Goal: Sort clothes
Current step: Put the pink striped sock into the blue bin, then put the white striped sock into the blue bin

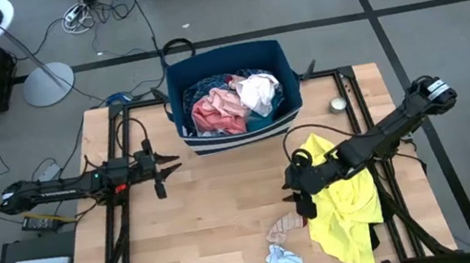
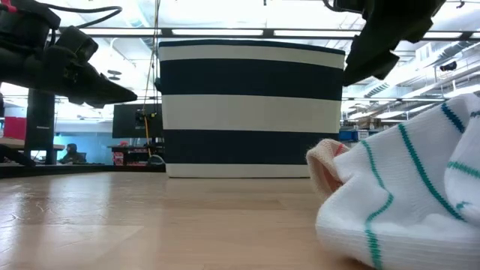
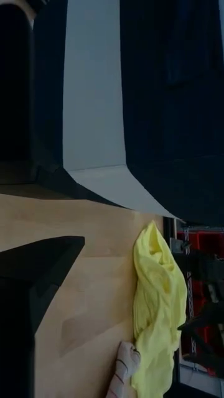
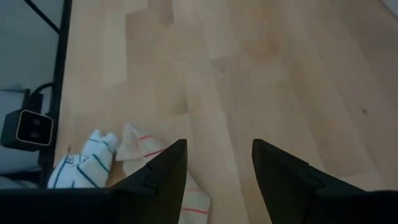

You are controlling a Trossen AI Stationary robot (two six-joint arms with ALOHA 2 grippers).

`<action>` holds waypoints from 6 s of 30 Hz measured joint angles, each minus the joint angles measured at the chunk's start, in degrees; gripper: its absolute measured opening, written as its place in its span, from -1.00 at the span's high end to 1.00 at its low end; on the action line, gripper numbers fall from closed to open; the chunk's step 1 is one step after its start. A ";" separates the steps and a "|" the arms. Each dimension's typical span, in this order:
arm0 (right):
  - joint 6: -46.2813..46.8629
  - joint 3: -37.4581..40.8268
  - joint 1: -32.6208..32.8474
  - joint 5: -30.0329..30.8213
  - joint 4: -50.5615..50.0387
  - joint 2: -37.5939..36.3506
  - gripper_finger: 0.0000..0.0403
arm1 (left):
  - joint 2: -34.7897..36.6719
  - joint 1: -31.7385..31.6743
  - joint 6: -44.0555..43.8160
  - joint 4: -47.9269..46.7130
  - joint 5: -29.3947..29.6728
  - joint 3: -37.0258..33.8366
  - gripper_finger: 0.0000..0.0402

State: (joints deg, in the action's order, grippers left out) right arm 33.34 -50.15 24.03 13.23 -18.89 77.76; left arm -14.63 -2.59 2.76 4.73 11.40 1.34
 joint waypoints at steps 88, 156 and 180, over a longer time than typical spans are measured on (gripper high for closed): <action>-41.94 -59.22 -38.01 3.07 -16.03 29.38 0.56 | 0.01 -0.02 1.68 -0.06 0.29 -0.07 0.45; 1.18 -28.64 6.00 -1.61 -24.18 13.05 0.12 | 0.02 -0.01 1.51 0.07 0.66 -0.07 0.45; 4.56 -14.12 7.26 -8.19 4.54 24.14 0.13 | 0.00 -0.02 1.47 0.10 0.63 -0.07 0.45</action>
State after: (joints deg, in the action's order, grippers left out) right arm 37.90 -64.27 31.29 5.05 -14.34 101.90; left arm -14.63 -2.61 4.23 4.83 12.03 1.28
